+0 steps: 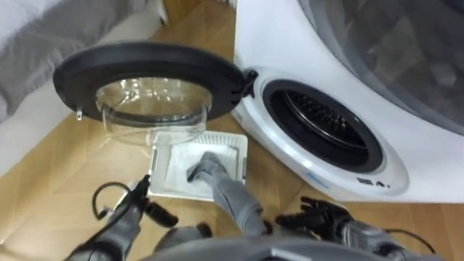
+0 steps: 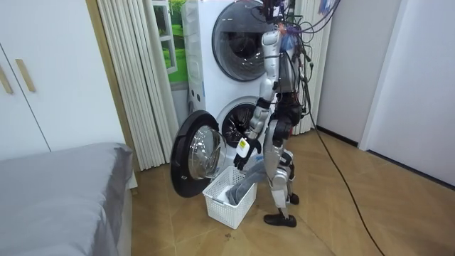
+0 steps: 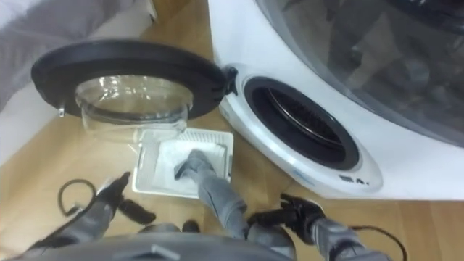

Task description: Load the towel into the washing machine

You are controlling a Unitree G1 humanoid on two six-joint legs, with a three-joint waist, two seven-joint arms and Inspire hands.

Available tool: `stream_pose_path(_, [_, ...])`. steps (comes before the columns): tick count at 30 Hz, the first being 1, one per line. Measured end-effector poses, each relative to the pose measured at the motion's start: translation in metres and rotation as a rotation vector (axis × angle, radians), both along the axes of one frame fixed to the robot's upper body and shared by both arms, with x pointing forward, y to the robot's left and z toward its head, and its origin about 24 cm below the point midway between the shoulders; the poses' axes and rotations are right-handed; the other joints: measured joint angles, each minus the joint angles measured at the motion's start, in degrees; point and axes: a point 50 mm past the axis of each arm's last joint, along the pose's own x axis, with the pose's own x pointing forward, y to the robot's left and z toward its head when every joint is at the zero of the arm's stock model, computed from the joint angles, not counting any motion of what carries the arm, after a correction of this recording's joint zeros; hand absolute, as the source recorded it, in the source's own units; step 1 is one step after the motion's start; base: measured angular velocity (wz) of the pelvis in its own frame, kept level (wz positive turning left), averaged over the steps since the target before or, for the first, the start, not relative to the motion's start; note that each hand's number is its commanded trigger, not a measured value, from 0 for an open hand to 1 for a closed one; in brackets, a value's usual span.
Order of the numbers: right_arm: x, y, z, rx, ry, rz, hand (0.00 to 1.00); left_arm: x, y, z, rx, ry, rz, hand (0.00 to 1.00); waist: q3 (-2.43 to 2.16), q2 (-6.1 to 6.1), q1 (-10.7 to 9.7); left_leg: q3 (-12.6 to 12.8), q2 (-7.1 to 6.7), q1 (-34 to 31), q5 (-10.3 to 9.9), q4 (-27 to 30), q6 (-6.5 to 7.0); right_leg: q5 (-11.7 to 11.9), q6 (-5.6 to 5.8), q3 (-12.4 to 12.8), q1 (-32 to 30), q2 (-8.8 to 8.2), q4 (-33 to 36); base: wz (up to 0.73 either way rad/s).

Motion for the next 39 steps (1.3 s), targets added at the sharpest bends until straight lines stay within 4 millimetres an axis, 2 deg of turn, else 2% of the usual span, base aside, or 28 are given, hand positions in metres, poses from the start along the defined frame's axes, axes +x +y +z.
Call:
stream_pose_path(2, [0.017, 0.003, 0.005, -0.008, -0.034, 0.034, 0.00, 0.018, -0.012, 0.004, -0.007, -0.026, -0.067, 0.00, 0.38, 0.05, -0.3, -0.1, -0.05, -3.9, 0.1, 1.8, 0.23, -0.1, -0.17, 0.4, -5.3, -0.65, 4.1, -0.13])
stream_pose_path(3, [0.019, 0.003, 0.005, -0.008, -0.040, 0.036, 0.00, 0.023, -0.015, 0.006, -0.004, -0.031, -0.086, 0.00, 0.53, -0.01, -0.3, -0.2, -0.09, -4.8, 0.1, 2.1, 0.26, -0.2, -0.23, 0.9, -6.7, -0.74, 5.2, -0.09])
stream_pose_path(5, [0.034, 0.009, 0.010, -0.009, -0.089, 0.050, 0.00, 0.041, -0.019, 0.013, 0.008, -0.064, -0.138, 0.00, 1.26, -0.48, -0.7, -0.8, -0.22, -8.7, 0.2, 4.4, 0.30, -0.3, -0.37, 1.2, -11.0, -1.25, 8.2, -0.03])
stream_pose_path(9, [0.063, 0.016, 0.021, -0.011, -0.171, 0.088, 0.00, 0.068, -0.025, 0.027, 0.031, -0.133, -0.206, 0.00, 1.96, -0.16, -1.6, -0.9, -0.10, -17.9, -0.1, 9.5, 0.67, -0.3, -0.46, 1.5, -18.9, -1.79, 10.6, -0.02])
stream_pose_path(11, [0.077, 0.021, 0.028, -0.020, -0.230, 0.117, 0.00, 0.086, -0.031, 0.037, 0.048, -0.183, -0.254, 0.00, 2.28, 0.14, -1.7, -0.9, 0.00, -23.9, -0.5, 13.8, 1.24, -1.2, -1.46, 1.9, -24.8, -2.45, 14.5, 0.00])
stream_pose_path(12, [0.080, 0.023, 0.030, -0.019, -0.241, 0.129, 0.00, 0.089, -0.033, 0.040, 0.055, -0.194, -0.271, 0.00, 2.37, 0.21, -1.8, -0.8, 0.04, -25.3, -0.6, 14.9, 1.36, -1.4, -1.49, 2.1, -26.2, -2.59, 15.6, 0.03])
stream_pose_path(14, [0.095, 0.028, 0.038, -0.015, -0.291, 0.152, 0.00, 0.107, -0.038, 0.052, 0.076, -0.244, -0.320, 0.00, 3.27, 0.85, -2.2, -0.5, 0.80, -30.4, -1.1, 19.2, 1.87, -1.8, -1.93, 2.8, -31.0, -2.58, 19.0, 0.00])
stream_pose_path(17, [0.115, 0.034, 0.051, -0.016, -0.366, 0.190, 0.00, 0.129, -0.039, 0.069, 0.112, -0.330, -0.360, 0.00, 3.57, 0.71, -2.7, -0.8, 1.93, -37.6, -3.0, 24.7, 2.36, -3.1, -3.33, 3.5, -38.3, -2.51, 24.3, -0.09])
stream_pose_path(20, [0.129, 0.037, 0.061, -0.013, -0.431, 0.174, 0.00, 0.144, -0.042, 0.083, 0.167, -0.403, -0.414, 0.00, 3.68, 0.79, -3.4, -1.0, 2.74, -43.5, -3.4, 29.4, 2.52, -3.7, -3.68, 4.3, -44.3, -2.60, 28.7, -0.02])
stream_pose_path(24, [0.143, 0.039, 0.072, -0.009, -0.501, 0.176, 0.00, 0.156, -0.047, 0.097, 0.226, -0.488, -0.498, 0.00, 3.71, 0.82, -4.3, -0.7, 3.13, -48.8, -4.1, 33.7, 2.42, -4.0, -4.08, 5.2, -50.1, -2.68, 33.3, -0.07])
stream_pose_path(26, [0.151, 0.040, 0.080, -0.012, -0.546, 0.196, 0.00, 0.160, -0.047, 0.102, 0.283, -0.522, -0.558, 0.00, 3.73, 0.86, -4.7, -0.2, 4.81, -52.1, -4.8, 36.4, 2.42, -4.1, -4.21, 5.5, -53.5, -2.02, 35.1, -0.20])
stream_pose_path(28, [0.157, 0.038, 0.087, -0.011, -0.592, 0.196, 0.00, 0.165, -0.050, 0.107, 0.310, -0.553, -0.583, 0.00, 3.79, 0.96, -5.1, -0.2, 5.05, -55.0, -5.3, 38.5, 2.37, -4.1, -4.65, 5.6, -56.5, -1.87, 36.8, -0.18])
stream_pose_path(29, [0.160, 0.037, 0.091, -0.005, -0.618, 0.180, 0.00, 0.167, -0.051, 0.110, 0.324, -0.574, -0.596, 0.00, 3.79, 0.96, -5.4, 0.0, 5.51, -56.7, -5.6, 39.7, 2.35, -4.0, -5.32, 5.6, -58.2, -1.82, 37.9, -0.13])
stream_pose_path(32, [0.167, 0.039, 0.097, 0.022, -0.654, 0.134, 0.00, 0.171, -0.053, 0.115, 0.348, -0.611, -0.610, 0.00, 3.82, 0.98, -6.3, -0.3, 6.77, -60.2, -6.5, 42.5, 2.17, -4.3, -6.18, 5.0, -61.5, -1.30, 39.8, -0.13])
stream_pose_path(34, [0.169, 0.041, 0.099, 0.046, -0.670, 0.102, 0.00, 0.175, -0.055, 0.120, 0.360, -0.634, -0.624, 0.00, 3.83, 0.97, -6.6, -0.8, 7.14, -61.9, -7.0, 43.9, 1.80, -4.6, -6.32, 5.2, -62.9, -0.70, 41.0, -0.07])
stream_pose_path(39, [0.174, 0.043, 0.105, 0.082, -0.704, 0.063, 0.00, 0.186, -0.060, 0.134, 0.389, -0.707, -0.649, 0.00, 3.85, 0.95, -6.6, -1.1, 8.86, -65.0, -8.8, 47.6, 1.31, -5.7, -7.04, 4.9, -65.9, 0.42, 43.7, -0.14])
